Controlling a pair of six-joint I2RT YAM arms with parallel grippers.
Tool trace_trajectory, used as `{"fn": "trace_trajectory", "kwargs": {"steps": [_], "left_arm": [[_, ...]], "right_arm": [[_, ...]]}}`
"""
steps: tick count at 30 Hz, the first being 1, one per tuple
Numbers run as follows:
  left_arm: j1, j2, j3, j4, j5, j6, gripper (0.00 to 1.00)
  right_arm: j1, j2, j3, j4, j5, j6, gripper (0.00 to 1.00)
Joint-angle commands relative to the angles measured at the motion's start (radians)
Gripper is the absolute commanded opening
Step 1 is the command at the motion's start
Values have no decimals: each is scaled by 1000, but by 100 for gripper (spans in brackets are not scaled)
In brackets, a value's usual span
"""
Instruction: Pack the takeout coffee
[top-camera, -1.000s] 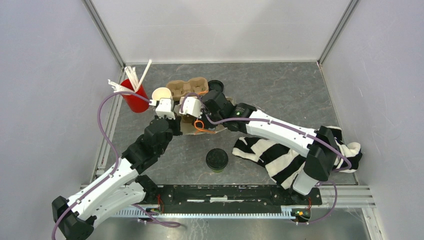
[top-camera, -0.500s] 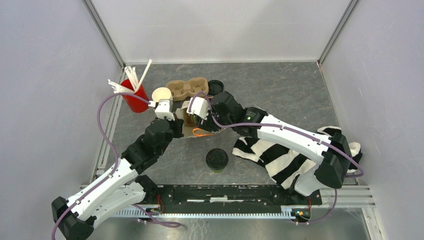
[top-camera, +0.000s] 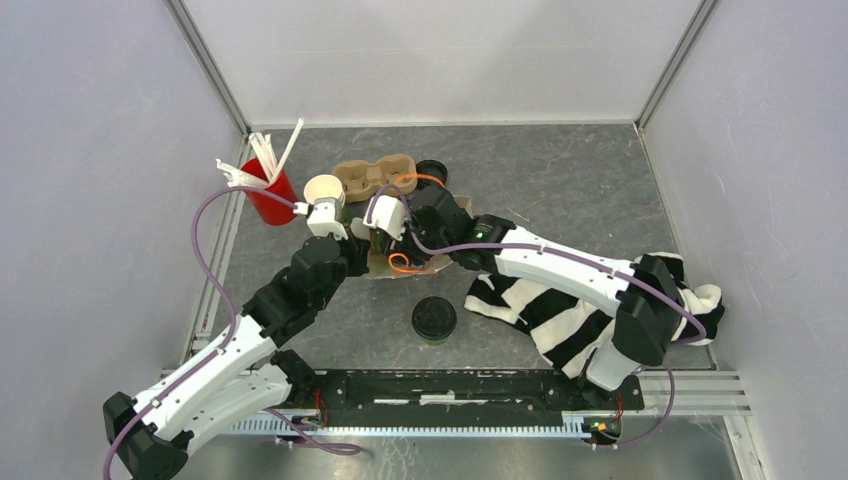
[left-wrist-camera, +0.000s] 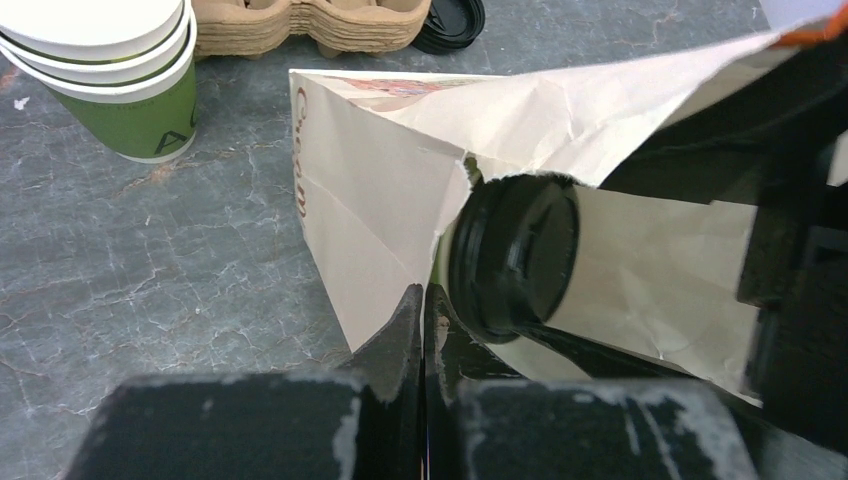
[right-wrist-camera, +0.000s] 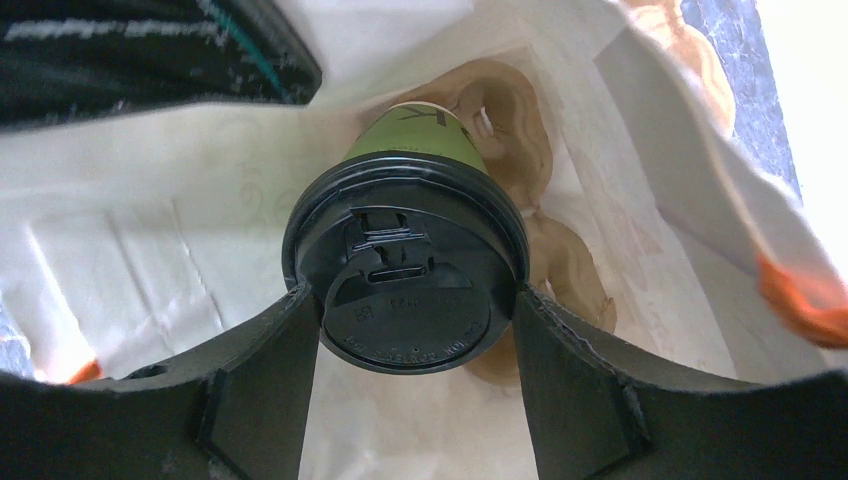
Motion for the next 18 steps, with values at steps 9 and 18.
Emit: {"fn": "trace_trajectory", "kwargs": {"steps": [9,18], "left_arm": [[-2,-16,27,-6,14,-82,2],[-2,-51,15,-19,-39,-31,2]], "right_arm": [[7,36,49,33,117,17,53],[6,-104,18,-148,190,-85,53]]}}
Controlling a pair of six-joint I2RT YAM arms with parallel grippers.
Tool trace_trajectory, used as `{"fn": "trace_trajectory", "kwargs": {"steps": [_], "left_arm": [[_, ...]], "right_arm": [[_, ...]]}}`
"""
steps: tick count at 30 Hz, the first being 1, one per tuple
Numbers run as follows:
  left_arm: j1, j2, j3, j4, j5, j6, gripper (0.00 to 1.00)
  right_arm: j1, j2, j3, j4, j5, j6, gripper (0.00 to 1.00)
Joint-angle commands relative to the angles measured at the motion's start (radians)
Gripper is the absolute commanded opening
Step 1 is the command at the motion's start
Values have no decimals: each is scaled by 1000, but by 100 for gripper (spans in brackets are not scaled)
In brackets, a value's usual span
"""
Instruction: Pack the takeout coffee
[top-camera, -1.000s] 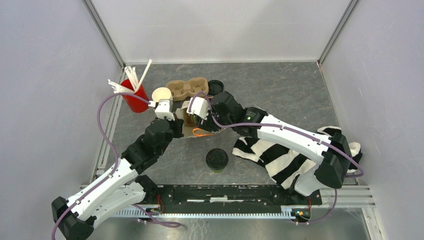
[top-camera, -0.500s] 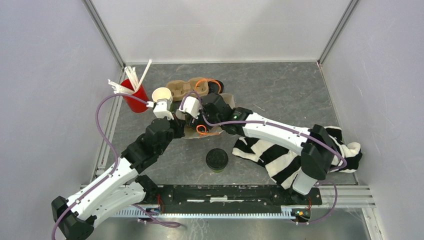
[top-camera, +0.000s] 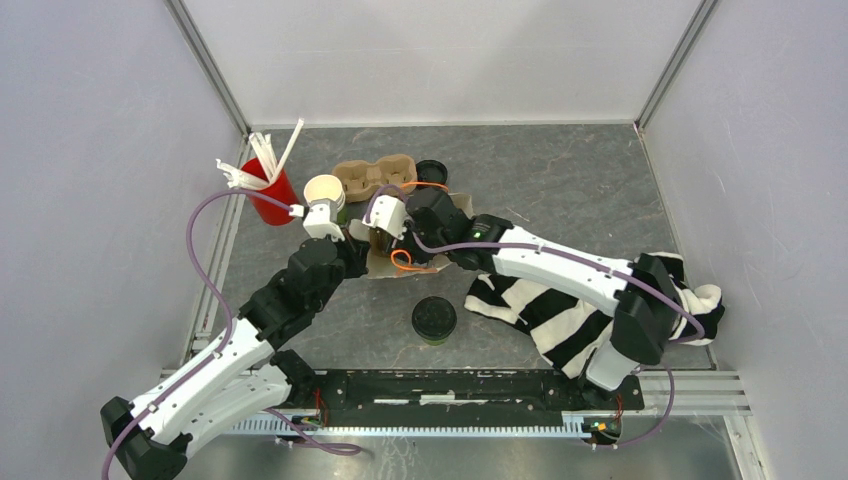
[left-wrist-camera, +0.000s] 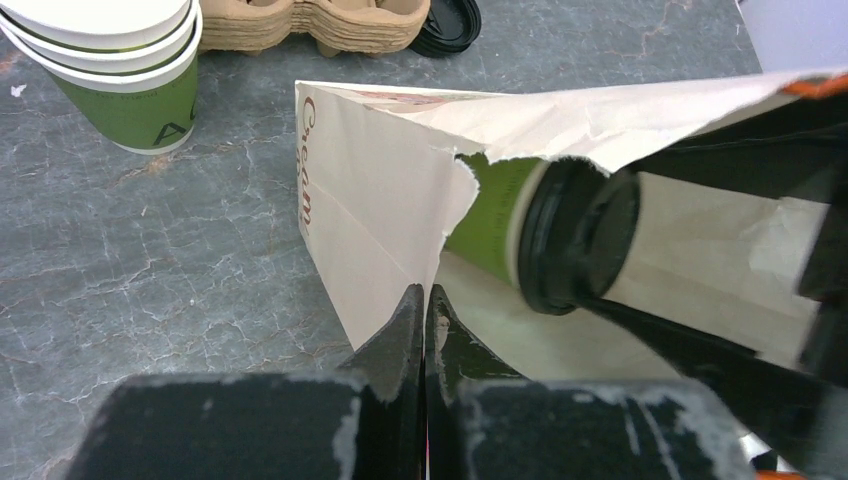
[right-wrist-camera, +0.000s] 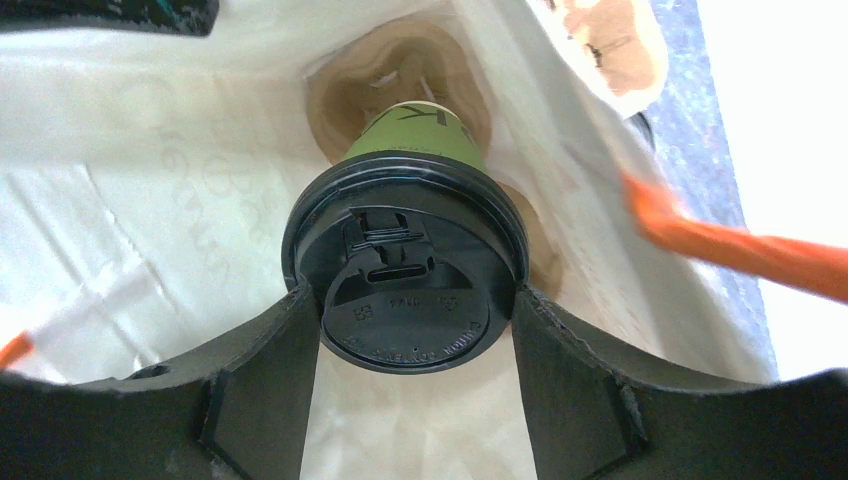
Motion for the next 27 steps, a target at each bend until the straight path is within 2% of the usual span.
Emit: {"fn": "trace_trajectory", "kwargs": {"steps": [1,6,15,21,27], "left_arm": [[-2,-20,15,6,-32,16,2],[-2,-16,20,18,-15,59,2],[-2,-19,14,13,8,113,2],[-2,-16,8,14,46,126,2],[-2,-22,6,10,77,137,2]], "right_arm": [[2,-80,7,-89,80,-79,53],[1,-45,28,-148,209,-136,53],[0,70,149,-229,339,-101,52],[0,95,85,-163,365,-114,53],[-1,91,76,-105,325,-118,53]]}}
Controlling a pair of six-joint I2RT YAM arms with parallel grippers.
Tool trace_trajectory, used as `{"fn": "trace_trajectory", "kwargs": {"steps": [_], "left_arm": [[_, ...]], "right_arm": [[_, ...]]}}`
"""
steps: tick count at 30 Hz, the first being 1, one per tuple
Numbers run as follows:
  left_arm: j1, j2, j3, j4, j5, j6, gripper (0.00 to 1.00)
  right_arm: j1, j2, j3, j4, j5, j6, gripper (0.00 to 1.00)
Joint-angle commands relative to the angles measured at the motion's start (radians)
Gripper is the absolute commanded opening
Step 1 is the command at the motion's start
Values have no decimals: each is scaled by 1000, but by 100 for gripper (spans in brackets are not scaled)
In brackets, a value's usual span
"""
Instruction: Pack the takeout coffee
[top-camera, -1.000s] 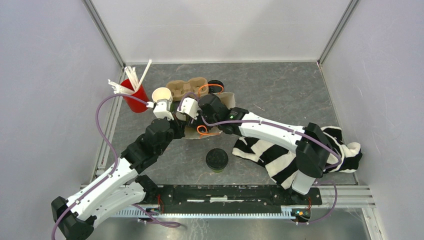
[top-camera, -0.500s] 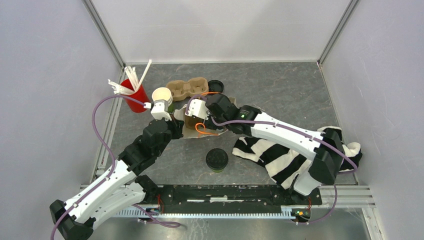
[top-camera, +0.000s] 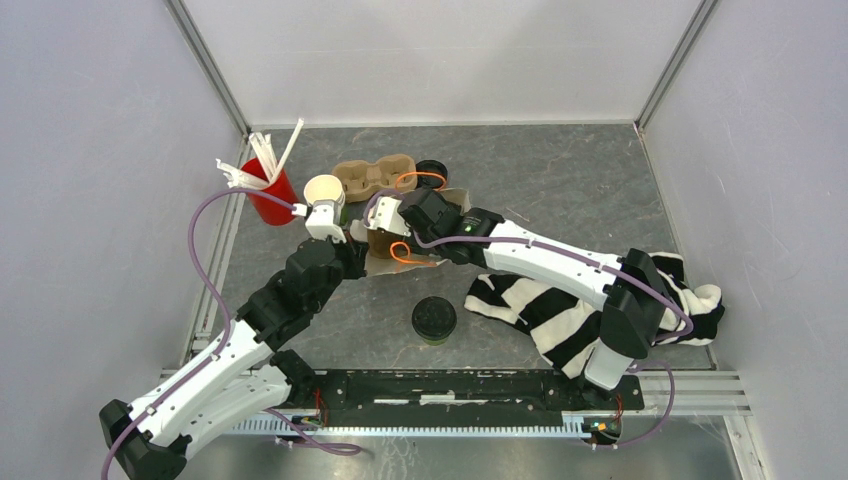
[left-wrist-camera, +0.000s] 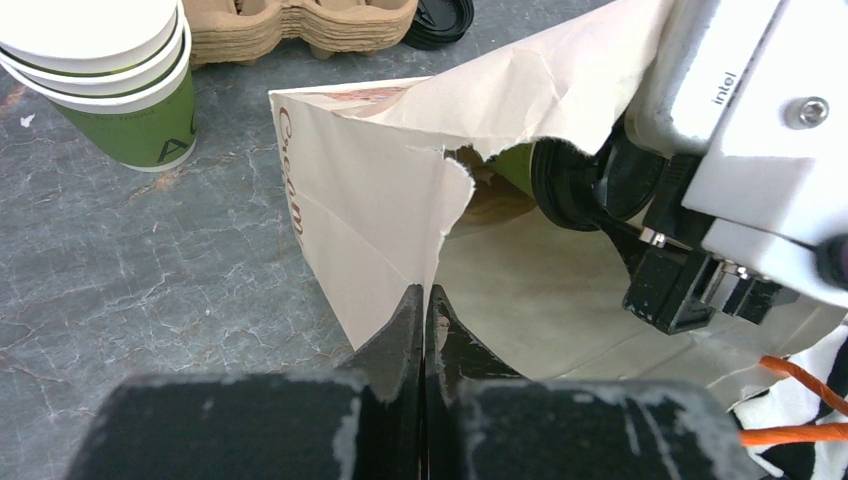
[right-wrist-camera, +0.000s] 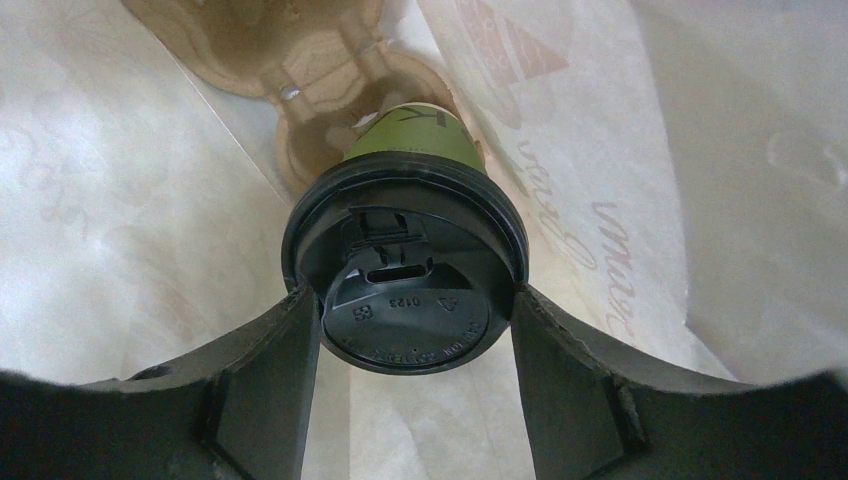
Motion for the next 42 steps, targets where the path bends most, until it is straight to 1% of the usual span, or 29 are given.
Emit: {"fn": "trace_trajectory", "kwargs": {"steps": [1,7,15,17,21,23,26,34,42], "left_arm": [[-2,-16,8,11,50,46,2],[-2,-28,7,3,69,42,2],[-2,-31,2,5,70,30,2],[-3,-31,0,5,70,29,2],[-2,-33,1,2,66,29,2],[-2,-34,1,0,66,30,2],[-2,-32,2,-4,66,32,2],[-3,-30,6,-13,61,43,2],[-2,-24,8,-10,59,52,2]], "right_arm": [[-2,7,-7,43,21,-14,53],[-7,15,-20,67,-2,-27,53],[-12,-29,-105,159,-105,-78,53],[-16,-39,-139,183,-99,-99,53],[-26,-21,-122,167,-34,-109,53],[-26,-29,-128,184,-18,-111,53],[-28,-50,-149,224,-28,-107,53],[-28,-115,-178,262,-72,-95,53],[-33,-115,-196,271,-48,-92,53]]}}
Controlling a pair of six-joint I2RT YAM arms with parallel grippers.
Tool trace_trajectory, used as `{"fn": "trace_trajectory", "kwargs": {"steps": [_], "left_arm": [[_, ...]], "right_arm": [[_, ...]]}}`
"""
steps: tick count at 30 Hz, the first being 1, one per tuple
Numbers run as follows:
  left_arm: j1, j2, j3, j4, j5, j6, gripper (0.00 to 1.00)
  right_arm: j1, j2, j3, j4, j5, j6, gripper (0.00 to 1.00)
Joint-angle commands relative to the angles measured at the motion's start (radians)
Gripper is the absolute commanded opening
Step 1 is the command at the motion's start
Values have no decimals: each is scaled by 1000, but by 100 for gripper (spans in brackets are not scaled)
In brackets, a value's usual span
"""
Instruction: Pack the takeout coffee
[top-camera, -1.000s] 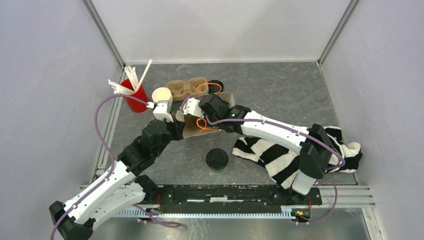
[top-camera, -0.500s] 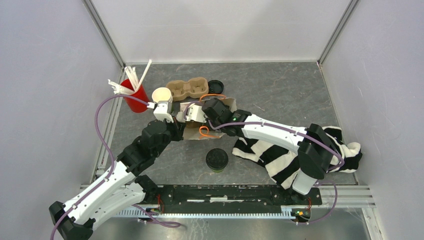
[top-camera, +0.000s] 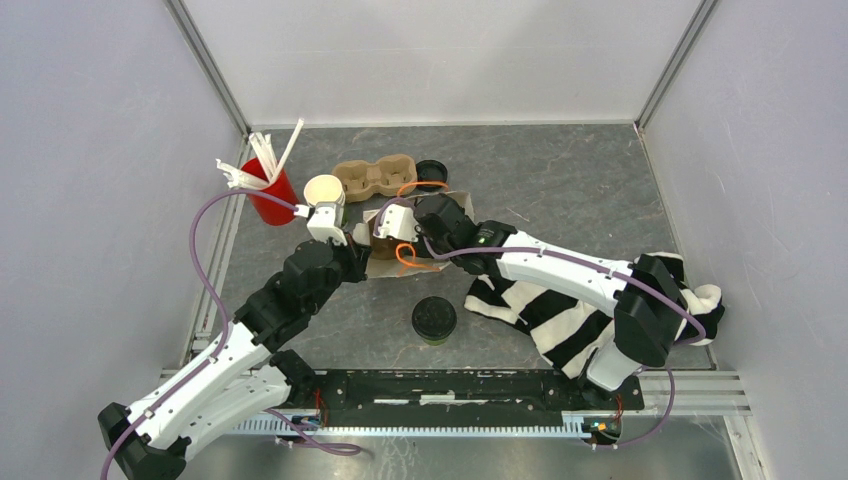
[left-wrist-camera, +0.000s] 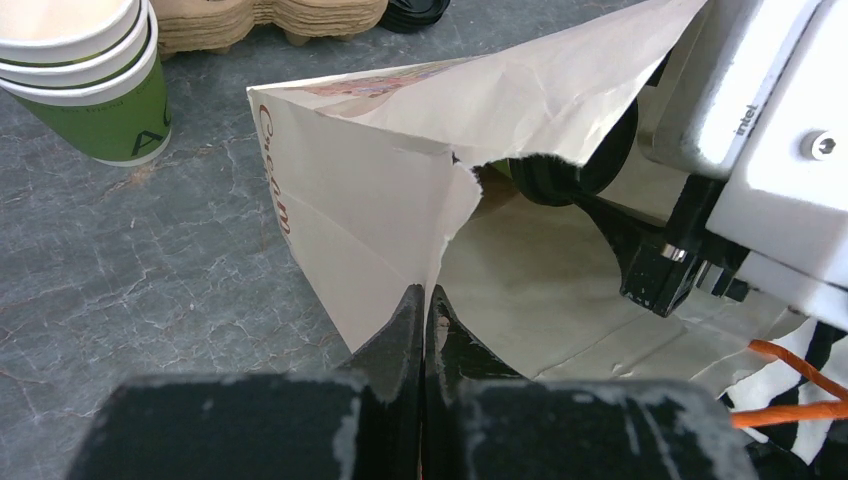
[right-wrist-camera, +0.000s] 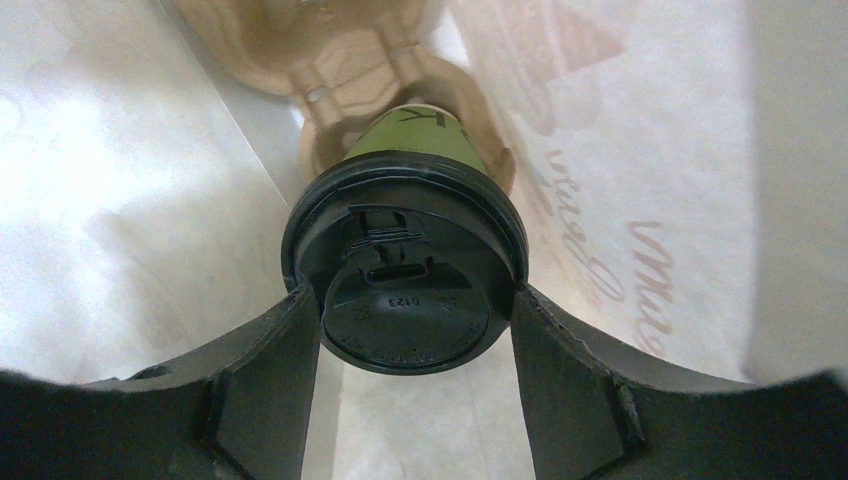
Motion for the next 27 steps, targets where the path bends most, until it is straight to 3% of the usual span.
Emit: {"fn": "trace_trajectory", "kwargs": {"steps": [1,15,27], "left_arm": [[-2,-3,11,3,8,48,2],[-2,1,21,-9,-2,67,2],[-2,18,47,-23,0,68,2]], "right_arm": [[-12,-22,-7,60,22,3,53],[-23,58,90,-85,-77,13,52],[-30,148,160,-118,-37,53,52]]}}
